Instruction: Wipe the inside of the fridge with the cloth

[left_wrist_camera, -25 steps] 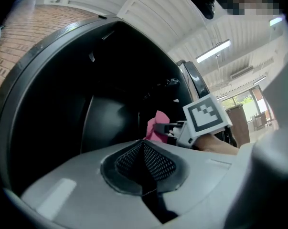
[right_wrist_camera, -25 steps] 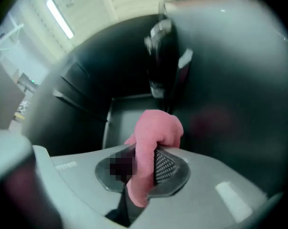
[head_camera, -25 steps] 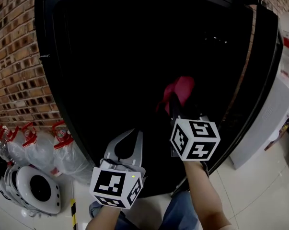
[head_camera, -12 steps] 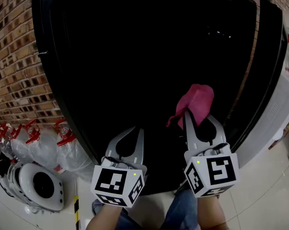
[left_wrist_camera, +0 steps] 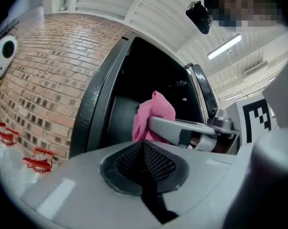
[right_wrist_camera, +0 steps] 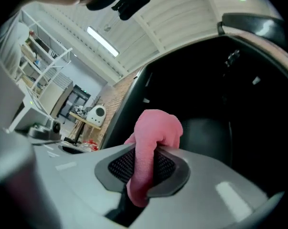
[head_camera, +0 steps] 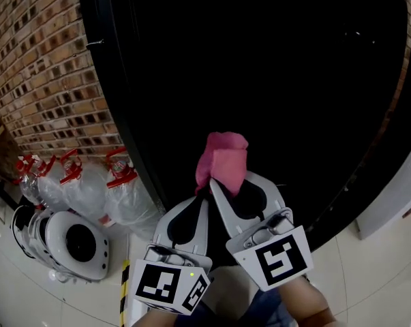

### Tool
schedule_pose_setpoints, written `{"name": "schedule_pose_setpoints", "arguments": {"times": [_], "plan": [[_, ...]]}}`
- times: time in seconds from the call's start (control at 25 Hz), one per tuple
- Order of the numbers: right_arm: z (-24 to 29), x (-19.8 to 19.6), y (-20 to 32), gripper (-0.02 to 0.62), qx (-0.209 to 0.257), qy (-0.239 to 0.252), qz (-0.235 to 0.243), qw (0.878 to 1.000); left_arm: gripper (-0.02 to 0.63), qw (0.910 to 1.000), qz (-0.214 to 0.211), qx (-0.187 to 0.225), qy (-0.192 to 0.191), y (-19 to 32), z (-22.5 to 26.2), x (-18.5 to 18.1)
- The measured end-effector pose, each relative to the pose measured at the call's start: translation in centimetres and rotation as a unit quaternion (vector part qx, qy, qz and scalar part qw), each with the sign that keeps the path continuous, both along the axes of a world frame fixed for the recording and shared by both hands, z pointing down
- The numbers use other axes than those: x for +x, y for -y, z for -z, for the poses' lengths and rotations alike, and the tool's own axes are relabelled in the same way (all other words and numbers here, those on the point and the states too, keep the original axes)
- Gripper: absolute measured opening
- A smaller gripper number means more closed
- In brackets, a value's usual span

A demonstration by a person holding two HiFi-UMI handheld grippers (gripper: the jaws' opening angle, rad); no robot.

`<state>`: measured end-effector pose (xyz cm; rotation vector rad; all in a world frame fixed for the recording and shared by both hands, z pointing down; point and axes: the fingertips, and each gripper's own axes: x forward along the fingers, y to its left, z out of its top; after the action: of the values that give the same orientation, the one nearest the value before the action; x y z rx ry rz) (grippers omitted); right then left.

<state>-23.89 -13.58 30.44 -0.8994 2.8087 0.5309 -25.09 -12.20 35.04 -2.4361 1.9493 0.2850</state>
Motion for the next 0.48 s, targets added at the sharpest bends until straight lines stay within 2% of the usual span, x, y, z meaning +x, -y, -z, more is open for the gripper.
{"name": "schedule_pose_setpoints", "arguments": {"times": [0.28, 0.48], "plan": [[-3.5, -4.5, 2.8, 0.055, -0.041, -0.053, 0.035, 0.997, 0.005, 0.9996, 0.026, -0.003, 0.009, -0.1, -0.2, -1.7], [-4.2, -6.2, 7.4, 0.055, -0.052, -0.077, 0.011, 0.996, 0.005, 0.9995, 0.029, -0.002, 0.010, 0.1, -0.2, -2.1]]}}
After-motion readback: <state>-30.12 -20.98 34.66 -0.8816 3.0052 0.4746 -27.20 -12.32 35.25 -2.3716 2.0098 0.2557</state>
